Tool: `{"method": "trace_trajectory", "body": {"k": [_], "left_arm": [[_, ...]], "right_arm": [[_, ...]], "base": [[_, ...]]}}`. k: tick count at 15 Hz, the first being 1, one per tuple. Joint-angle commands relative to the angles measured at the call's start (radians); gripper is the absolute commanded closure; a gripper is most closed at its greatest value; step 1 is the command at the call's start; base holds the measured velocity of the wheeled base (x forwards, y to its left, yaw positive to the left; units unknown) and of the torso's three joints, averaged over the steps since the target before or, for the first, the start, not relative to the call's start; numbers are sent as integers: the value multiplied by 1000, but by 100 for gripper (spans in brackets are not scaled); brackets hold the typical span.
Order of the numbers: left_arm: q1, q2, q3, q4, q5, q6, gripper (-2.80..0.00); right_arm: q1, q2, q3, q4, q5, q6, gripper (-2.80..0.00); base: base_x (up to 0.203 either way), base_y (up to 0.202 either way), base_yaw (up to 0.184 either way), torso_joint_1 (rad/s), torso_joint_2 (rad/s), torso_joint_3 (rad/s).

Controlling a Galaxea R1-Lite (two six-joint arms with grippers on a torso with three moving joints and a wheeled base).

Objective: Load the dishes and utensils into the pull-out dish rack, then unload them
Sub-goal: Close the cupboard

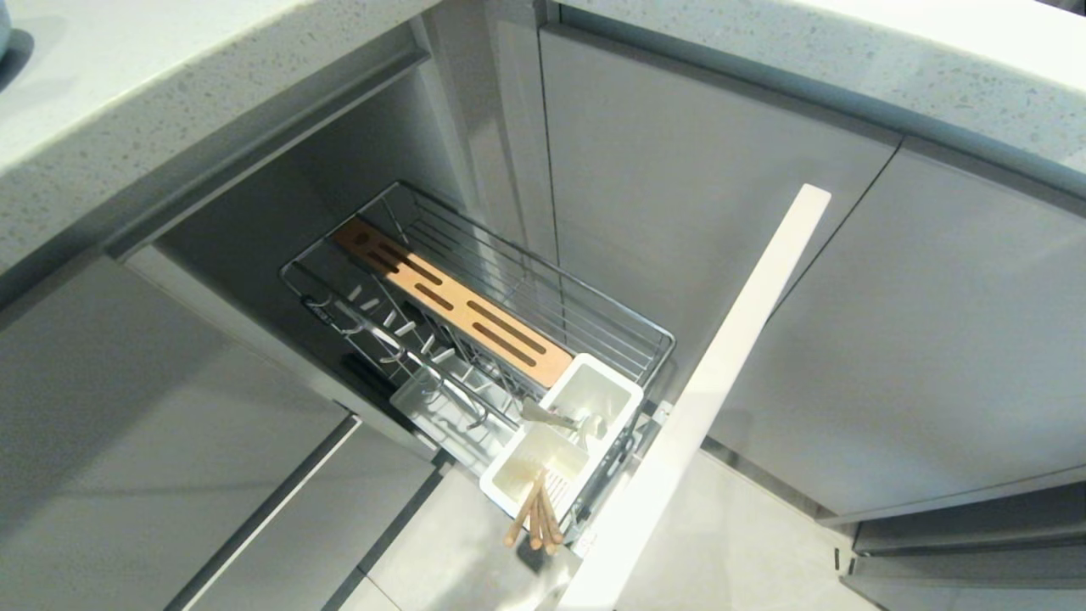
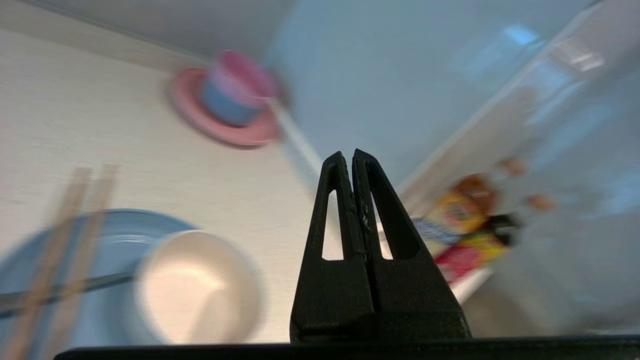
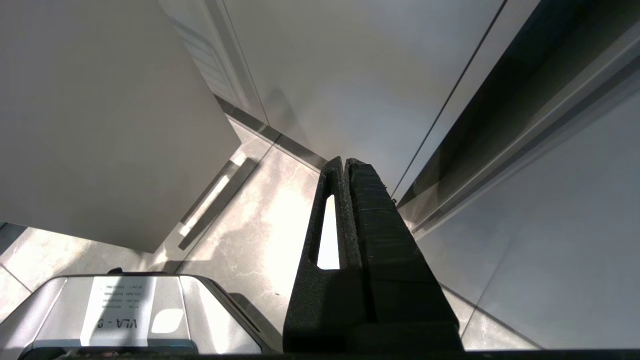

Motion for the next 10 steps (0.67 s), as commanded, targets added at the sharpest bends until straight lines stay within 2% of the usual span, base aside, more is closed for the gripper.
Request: {"method": "trace_trajectory", "body": {"k": [1, 3, 5, 8, 10], "left_arm": [[-85, -18, 1, -1, -2, -48, 0], [-211, -7, 2, 13, -24, -72, 0], [-326, 6, 20, 62, -75, -78, 0], [-445, 40, 39, 98, -197, -81, 0], [-519, 64, 42, 140, -330, -78, 0]], "right_arm": [[0, 0, 1, 0, -1, 0, 0], [0, 0, 2, -1, 1, 0, 0], [0, 0, 2, 1, -1, 0, 0], [0, 0, 0, -1, 0, 0, 0], [0, 0, 1, -1, 0, 0, 0]], "base": [[0, 0, 0, 0, 0, 0], [0, 0, 0, 0, 0, 0], [0, 0, 0, 0, 0, 0], [0, 0, 0, 0, 0, 0], [0, 0, 0, 0, 0, 0]]}}
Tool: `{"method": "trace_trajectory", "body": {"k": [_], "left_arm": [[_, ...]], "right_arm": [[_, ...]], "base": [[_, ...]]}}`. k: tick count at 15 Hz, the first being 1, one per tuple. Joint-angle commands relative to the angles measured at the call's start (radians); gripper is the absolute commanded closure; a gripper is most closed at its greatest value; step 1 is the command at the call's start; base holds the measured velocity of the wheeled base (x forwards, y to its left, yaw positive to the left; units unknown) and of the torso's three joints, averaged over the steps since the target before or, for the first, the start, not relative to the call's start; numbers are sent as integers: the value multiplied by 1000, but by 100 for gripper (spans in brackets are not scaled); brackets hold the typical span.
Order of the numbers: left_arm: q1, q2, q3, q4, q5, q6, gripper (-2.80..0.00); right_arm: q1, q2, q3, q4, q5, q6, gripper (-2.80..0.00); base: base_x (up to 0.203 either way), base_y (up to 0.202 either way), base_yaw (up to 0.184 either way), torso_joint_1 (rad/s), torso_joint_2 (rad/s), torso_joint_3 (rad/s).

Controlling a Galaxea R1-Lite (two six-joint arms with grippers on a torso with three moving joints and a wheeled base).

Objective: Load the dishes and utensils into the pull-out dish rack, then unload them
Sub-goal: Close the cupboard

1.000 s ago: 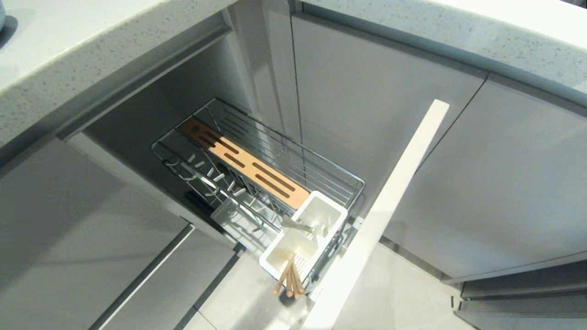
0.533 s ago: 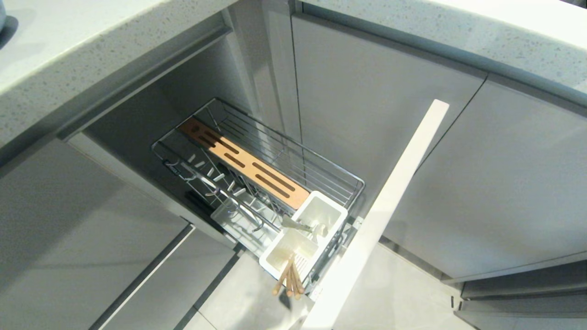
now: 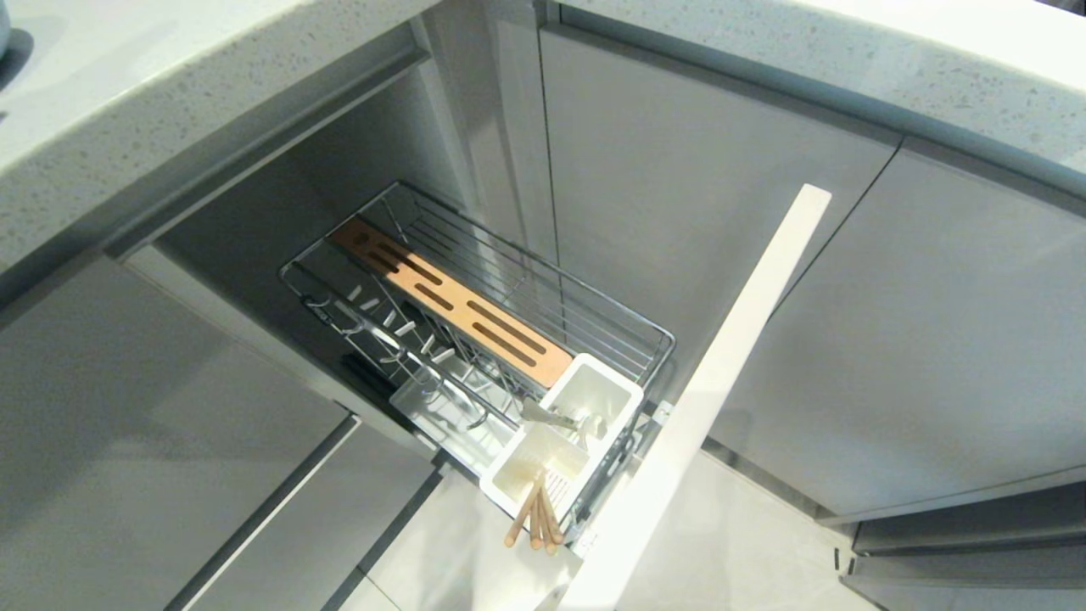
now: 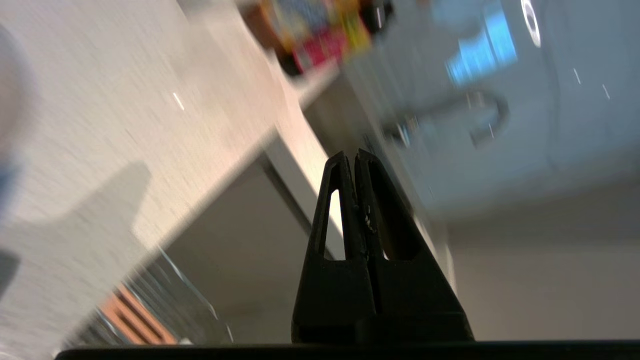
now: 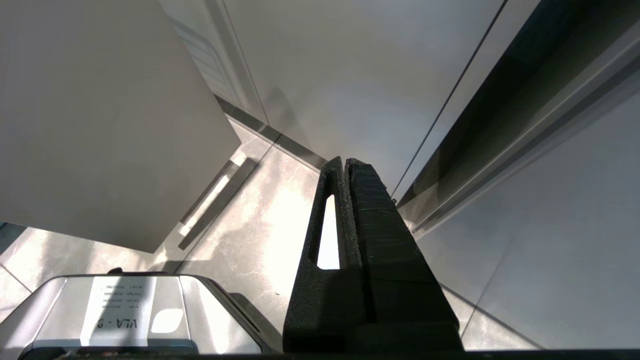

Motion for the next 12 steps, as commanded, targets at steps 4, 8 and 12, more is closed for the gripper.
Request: {"method": "trace_trajectory", "body": {"k": [4, 8, 12], "left_arm": [[-162, 35, 32, 52, -287, 0, 0], [-285, 105, 40, 102, -172, 133, 0], [-519, 181, 33, 244, 151, 465, 0]], "right_arm": [[0, 0, 2, 0, 0, 0, 0], [0, 0, 2, 0, 0, 0, 0], [0, 0, 2, -1, -1, 0, 0]], "base": [[0, 0, 0, 0, 0, 0], [0, 0, 0, 0, 0, 0], [0, 0, 0, 0, 0, 0]]}}
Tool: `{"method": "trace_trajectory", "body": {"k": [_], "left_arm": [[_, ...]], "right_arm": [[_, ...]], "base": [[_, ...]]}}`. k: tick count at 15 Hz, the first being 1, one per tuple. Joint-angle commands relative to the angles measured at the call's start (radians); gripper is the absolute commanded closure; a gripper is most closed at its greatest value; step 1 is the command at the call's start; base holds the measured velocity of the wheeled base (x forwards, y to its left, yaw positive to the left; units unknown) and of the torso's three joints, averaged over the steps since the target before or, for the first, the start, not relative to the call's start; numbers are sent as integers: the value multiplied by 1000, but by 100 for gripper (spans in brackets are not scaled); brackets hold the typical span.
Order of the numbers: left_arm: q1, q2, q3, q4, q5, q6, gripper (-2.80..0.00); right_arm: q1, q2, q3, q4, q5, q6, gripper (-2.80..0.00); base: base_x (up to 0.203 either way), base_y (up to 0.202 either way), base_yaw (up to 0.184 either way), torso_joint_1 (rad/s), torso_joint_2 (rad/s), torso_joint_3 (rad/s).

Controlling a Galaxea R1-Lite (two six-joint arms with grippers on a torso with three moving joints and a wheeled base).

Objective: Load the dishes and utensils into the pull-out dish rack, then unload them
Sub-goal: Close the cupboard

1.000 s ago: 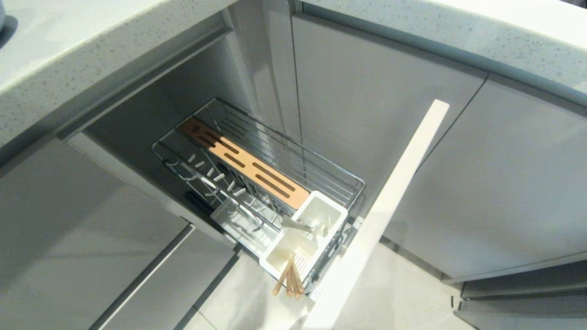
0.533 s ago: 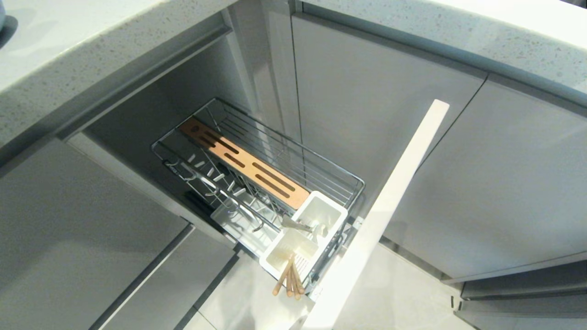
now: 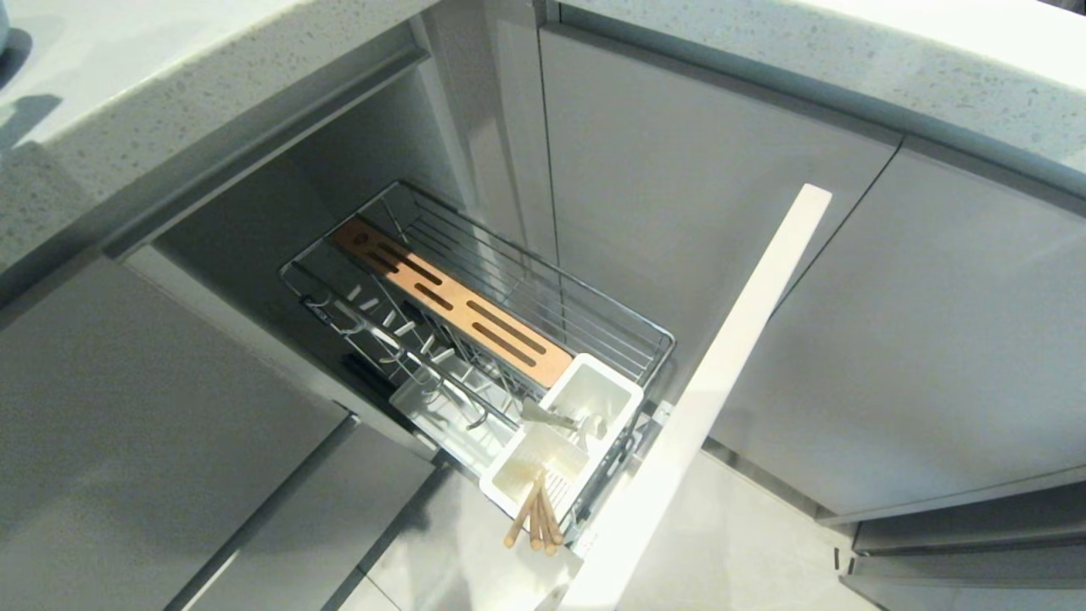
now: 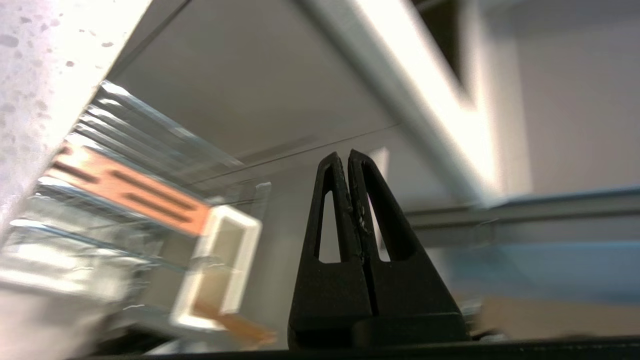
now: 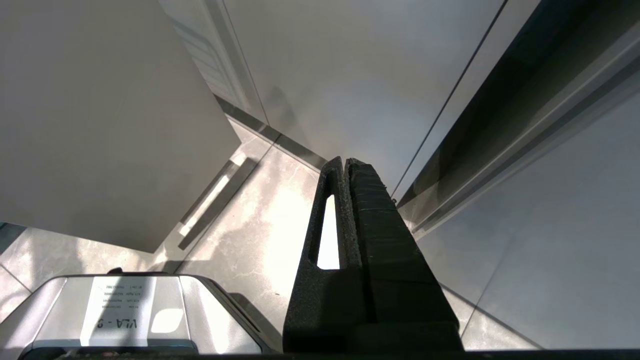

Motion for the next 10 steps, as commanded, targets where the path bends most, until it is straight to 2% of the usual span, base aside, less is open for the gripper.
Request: {"method": "trace_trajectory", "body": {"k": [1, 3, 10], "left_arm": [[-102, 42, -5, 15, 39, 91, 0], [-167, 52, -4, 22, 43, 134, 0], [-373, 108, 4, 25, 60, 140, 0]], "right_arm": [[0, 0, 2, 1, 1, 0, 0], [0, 0, 2, -1, 1, 0, 0], [0, 0, 1, -1, 1, 0, 0]], "base": [[0, 0, 0, 0, 0, 0], [0, 0, 0, 0, 0, 0], [0, 0, 0, 0, 0, 0]]}}
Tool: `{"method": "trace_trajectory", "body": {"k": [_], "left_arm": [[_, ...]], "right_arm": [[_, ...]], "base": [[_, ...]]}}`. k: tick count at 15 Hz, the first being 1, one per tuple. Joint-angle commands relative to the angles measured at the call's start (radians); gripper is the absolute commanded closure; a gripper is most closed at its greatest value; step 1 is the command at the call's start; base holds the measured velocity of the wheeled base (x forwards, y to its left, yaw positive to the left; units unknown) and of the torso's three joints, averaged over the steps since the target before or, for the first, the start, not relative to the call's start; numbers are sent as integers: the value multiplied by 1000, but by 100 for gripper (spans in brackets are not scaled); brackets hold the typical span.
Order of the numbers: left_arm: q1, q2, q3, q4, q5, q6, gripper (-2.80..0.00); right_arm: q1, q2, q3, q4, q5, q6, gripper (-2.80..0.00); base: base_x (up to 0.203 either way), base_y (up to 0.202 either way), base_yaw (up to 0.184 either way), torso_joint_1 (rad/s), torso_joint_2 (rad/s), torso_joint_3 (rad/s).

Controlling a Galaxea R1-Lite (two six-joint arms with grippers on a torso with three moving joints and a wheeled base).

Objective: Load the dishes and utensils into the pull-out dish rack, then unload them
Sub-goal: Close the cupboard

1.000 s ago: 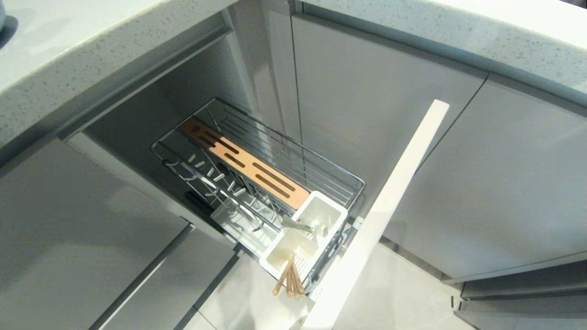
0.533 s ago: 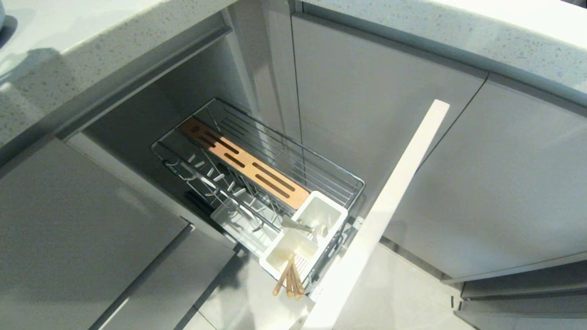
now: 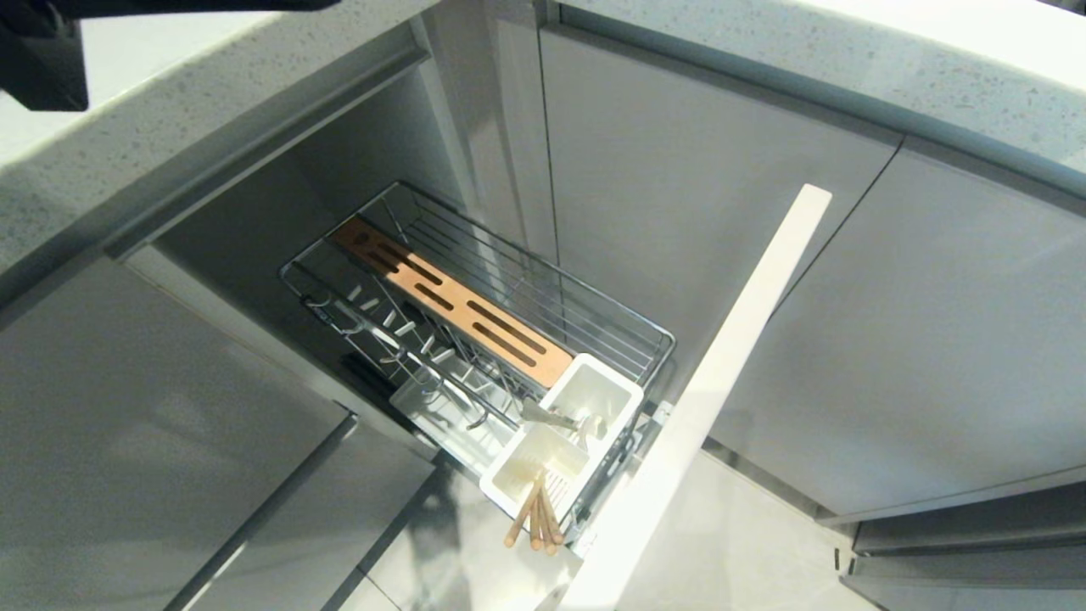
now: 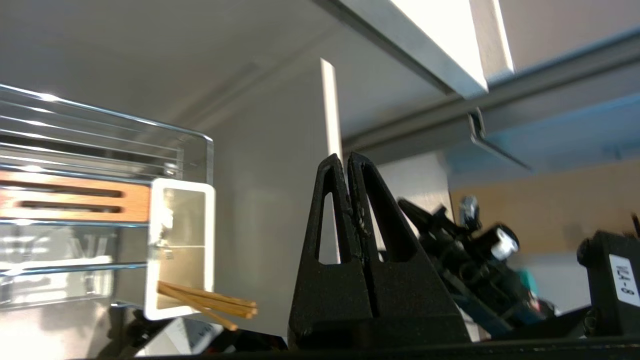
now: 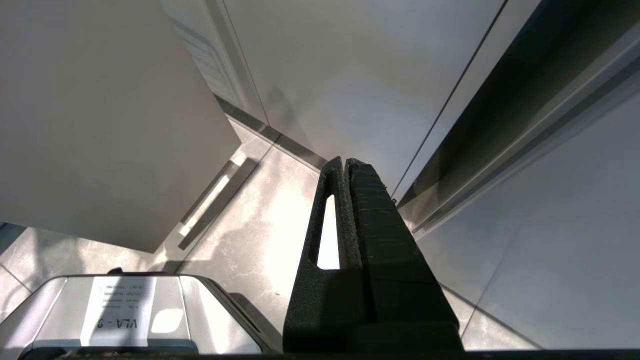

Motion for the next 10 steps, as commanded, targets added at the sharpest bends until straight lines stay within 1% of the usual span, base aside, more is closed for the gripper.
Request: {"method": "trace_trajectory", "body": {"k": [1, 3, 6, 8, 10], "left_arm": [[-53, 52, 2, 3, 16, -1, 0], [-111, 95, 2, 3, 58, -1, 0], [-232, 167, -5, 3, 131, -1, 0], [-288, 220, -17, 4, 150, -3, 0], [-321, 258, -27, 4, 152, -8, 0]], "right_arm": [[0, 0, 0, -1, 0, 0, 0], [0, 0, 1, 0, -1, 0, 0], [0, 0, 1, -1, -1, 0, 0], [0, 0, 0, -1, 0, 0, 0], [0, 0, 1, -1, 0, 0, 0]], "base": [[0, 0, 0, 0, 0, 0], [0, 0, 0, 0, 0, 0], [0, 0, 0, 0, 0, 0], [0, 0, 0, 0, 0, 0], [0, 0, 0, 0, 0, 0]]}}
